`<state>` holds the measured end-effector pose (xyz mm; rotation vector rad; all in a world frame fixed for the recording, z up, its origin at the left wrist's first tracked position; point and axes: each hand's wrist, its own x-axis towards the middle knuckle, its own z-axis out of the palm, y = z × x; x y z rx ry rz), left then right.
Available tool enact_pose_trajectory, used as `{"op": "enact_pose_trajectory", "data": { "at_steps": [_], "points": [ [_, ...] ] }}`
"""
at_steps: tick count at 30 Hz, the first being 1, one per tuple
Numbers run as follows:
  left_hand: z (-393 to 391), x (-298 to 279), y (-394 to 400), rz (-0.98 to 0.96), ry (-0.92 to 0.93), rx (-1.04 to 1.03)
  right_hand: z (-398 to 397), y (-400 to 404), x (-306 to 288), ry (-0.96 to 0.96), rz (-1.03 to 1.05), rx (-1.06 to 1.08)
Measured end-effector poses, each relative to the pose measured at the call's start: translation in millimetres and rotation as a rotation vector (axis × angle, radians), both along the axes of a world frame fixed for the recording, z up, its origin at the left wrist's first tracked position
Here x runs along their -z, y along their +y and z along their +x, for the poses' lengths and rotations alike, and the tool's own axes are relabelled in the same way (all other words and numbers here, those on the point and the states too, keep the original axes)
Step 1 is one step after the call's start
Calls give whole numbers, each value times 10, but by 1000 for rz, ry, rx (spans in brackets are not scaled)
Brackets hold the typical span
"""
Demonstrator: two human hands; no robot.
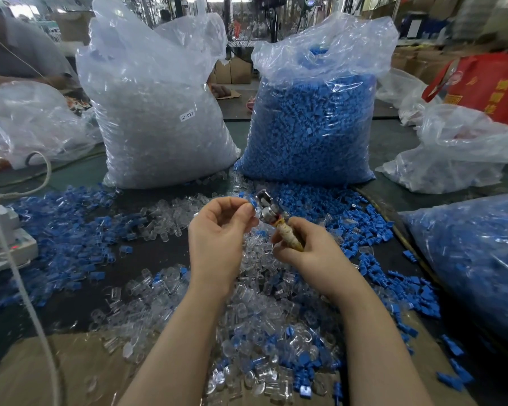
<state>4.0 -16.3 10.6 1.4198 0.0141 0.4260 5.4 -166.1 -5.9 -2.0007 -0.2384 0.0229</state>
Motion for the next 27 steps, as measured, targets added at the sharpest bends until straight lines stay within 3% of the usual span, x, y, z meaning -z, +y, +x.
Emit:
{"op": "enact_pose_trajectory", "data": {
  "at_steps": [27],
  "points": [
    [-47,-48,-4,50,-52,63,-3,46,68,-122,-143,53]
  ]
}}
